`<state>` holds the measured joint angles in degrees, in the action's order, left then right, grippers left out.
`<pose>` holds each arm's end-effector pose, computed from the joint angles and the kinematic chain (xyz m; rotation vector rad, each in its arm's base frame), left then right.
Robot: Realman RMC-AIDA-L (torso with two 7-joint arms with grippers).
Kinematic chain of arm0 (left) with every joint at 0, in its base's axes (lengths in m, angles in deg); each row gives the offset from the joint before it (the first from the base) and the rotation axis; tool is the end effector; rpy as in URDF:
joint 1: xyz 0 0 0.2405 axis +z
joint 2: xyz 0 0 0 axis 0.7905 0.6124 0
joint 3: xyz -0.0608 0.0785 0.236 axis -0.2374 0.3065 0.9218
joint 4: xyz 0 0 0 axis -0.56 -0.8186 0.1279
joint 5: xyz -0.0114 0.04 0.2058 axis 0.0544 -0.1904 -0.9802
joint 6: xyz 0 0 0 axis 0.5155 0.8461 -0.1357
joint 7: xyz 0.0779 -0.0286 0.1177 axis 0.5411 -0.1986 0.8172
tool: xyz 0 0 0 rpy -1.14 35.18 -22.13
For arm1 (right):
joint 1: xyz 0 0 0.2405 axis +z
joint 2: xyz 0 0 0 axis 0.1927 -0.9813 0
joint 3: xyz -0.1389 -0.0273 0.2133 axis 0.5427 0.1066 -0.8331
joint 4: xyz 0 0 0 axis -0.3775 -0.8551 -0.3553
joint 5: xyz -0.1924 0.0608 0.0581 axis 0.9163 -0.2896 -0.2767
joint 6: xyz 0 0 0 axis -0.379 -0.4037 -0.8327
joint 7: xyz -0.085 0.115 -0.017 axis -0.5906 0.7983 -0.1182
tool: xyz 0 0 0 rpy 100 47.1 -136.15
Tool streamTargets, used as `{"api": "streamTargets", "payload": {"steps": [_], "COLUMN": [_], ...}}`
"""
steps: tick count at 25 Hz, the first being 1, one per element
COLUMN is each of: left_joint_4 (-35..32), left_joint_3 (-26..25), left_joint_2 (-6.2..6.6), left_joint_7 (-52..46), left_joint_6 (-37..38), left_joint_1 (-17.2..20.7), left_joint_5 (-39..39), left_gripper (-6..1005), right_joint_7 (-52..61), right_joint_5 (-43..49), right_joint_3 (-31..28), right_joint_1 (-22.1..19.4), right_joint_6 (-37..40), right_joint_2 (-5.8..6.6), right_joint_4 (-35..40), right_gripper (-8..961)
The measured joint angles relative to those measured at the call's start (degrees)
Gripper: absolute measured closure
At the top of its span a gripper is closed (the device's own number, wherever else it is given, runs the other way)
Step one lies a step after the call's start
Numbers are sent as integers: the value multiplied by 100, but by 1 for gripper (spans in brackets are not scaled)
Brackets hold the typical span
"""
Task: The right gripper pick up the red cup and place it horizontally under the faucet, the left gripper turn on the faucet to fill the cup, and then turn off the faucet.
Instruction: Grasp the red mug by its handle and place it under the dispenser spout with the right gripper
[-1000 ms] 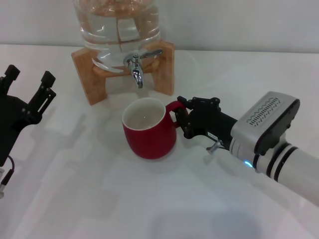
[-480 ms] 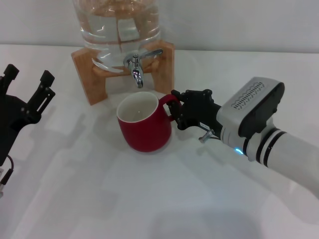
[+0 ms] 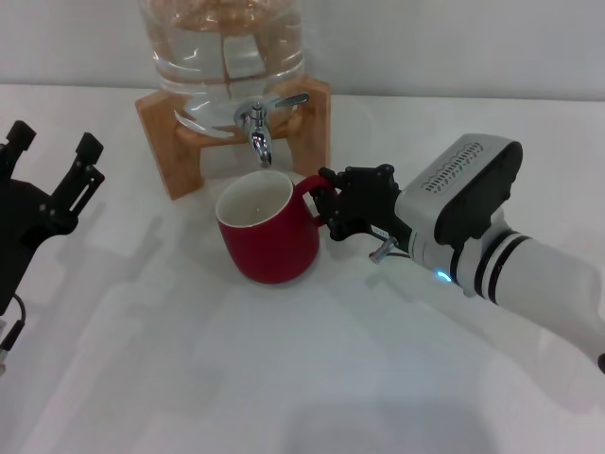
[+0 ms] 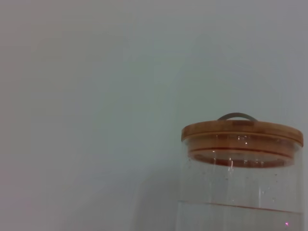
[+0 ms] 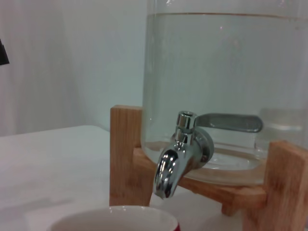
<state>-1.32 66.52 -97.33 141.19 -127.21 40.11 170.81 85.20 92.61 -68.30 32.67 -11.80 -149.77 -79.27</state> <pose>-0.3225 0.2662 0.0061 -1.6593 -0.4669 -1.0359 0.1675 0.3751 -0.1374 -2.3379 0.3953 0.5649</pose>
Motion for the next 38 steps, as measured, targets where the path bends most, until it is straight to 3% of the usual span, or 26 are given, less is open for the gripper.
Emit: {"api": "streamTargets", "payload": {"steps": [11, 38], "left_joint_4": [28, 32], "left_joint_3": [-1, 0], "left_joint_2": [0, -9], "left_joint_7": [0, -9], "left_joint_6": [-91, -187], "left_joint_1": [10, 68], "left_joint_5": [0, -9], "left_gripper": [124, 124], "right_joint_7": [-2, 0], "right_joint_5": [7, -93], "right_joint_3": [-264, -649], "right_joint_1": [160, 118], "right_joint_6": [-417, -790], "right_joint_2": [0, 0], "right_joint_4": [0, -30], "right_gripper": [810, 812]}}
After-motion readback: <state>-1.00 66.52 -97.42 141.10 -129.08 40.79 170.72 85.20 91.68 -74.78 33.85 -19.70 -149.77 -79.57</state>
